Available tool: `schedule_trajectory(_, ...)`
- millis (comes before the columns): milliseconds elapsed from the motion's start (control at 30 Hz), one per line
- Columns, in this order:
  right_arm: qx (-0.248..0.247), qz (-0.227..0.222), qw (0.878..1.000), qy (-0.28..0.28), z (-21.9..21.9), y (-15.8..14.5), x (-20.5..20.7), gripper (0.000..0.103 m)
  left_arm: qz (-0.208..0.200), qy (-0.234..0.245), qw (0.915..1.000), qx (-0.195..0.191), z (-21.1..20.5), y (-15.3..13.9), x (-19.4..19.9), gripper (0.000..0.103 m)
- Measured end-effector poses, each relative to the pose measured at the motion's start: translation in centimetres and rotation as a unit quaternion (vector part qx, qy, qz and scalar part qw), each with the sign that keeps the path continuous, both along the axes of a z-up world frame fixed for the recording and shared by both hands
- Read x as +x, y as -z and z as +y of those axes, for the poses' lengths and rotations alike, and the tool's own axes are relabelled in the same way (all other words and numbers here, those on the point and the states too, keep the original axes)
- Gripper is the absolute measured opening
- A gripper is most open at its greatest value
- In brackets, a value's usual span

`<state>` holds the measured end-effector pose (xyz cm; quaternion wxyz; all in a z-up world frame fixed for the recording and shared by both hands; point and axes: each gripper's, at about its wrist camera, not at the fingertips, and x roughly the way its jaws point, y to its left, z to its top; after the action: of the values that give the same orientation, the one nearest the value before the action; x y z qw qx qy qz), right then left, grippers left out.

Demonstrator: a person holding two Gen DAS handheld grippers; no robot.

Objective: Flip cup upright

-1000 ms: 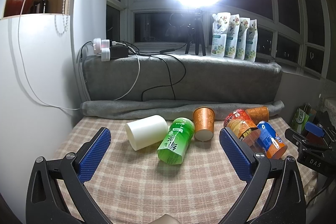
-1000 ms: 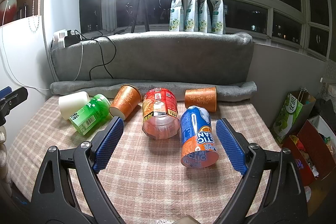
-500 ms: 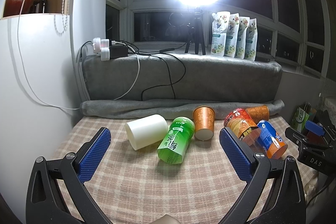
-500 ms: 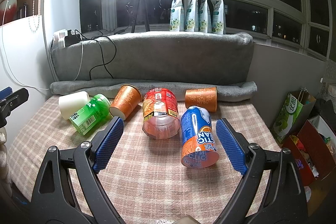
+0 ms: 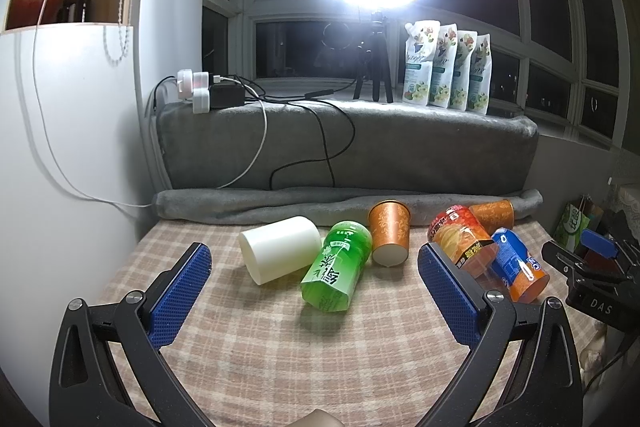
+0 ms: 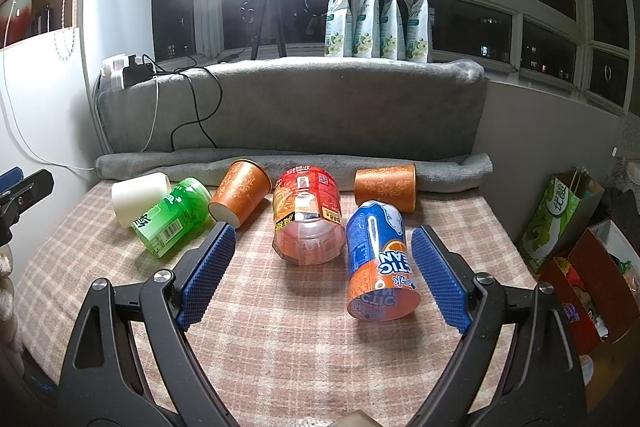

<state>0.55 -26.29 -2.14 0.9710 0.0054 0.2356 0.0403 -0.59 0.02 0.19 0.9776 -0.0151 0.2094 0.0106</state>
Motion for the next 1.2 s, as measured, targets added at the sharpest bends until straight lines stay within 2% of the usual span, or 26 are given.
schedule_trajectory(233, 0.001, 0.016, 1.000, -0.012, 0.9, 1.4, 1.2, 0.092, 0.016, 0.001, 0.9999, -0.005, 0.5, 0.8, 0.6, 0.102)
schedule_trajectory(700, 0.013, 0.051, 0.996, -0.067, 3.5, 0.6, 5.7, 0.092, 0.087, 0.003, 0.9957, -0.031, 2.9, 4.3, 0.9, 0.102)
schedule_trajectory(1033, 0.036, 0.106, 0.983, -0.145, 8.7, 1.3, 10.1, 0.092, 0.128, -0.013, 0.9902, -0.055, 5.3, 6.5, 1.0, 0.101)
schedule_trajectory(1200, 0.013, 0.118, 0.975, -0.189, 11.9, 1.2, 12.0, 0.092, 0.140, -0.018, 0.9880, -0.063, 6.1, 7.3, 0.8, 0.098)
